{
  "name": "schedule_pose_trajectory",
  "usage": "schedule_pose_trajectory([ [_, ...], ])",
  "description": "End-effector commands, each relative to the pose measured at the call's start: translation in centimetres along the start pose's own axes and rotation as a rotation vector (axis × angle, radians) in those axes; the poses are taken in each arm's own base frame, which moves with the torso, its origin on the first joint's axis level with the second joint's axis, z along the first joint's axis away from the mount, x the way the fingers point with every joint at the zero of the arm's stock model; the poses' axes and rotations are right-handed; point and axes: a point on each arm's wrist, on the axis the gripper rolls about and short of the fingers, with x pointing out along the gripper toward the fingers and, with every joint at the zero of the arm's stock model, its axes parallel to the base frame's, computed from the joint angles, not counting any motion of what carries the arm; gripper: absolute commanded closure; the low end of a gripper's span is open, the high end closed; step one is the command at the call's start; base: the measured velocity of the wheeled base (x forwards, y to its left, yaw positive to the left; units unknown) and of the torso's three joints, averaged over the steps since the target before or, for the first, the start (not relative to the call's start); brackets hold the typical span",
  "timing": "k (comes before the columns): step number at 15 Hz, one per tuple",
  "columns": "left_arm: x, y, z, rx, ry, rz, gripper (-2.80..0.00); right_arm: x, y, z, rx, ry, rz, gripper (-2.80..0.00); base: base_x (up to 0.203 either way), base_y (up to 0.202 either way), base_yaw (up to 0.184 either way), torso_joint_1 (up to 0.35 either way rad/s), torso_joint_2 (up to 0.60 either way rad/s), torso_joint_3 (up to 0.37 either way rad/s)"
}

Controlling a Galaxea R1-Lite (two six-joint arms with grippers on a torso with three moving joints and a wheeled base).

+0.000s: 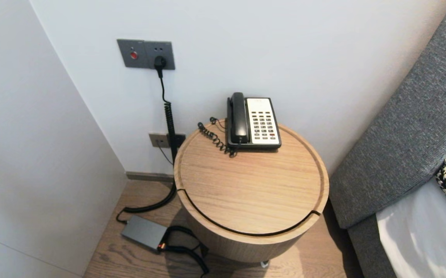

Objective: Open the nightstand drawer

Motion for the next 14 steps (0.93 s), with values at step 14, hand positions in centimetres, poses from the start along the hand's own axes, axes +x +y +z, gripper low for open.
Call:
schedule_pose_trajectory([
  [14, 0.1, -0.01, -0.38, 0.001, 0.013, 0.0, 0.0, 0.16, -0.01, -0.71, 0.0, 0.024, 0.0, 0.0, 0.0, 0.0, 0.0, 0.0, 0.0, 0.0],
])
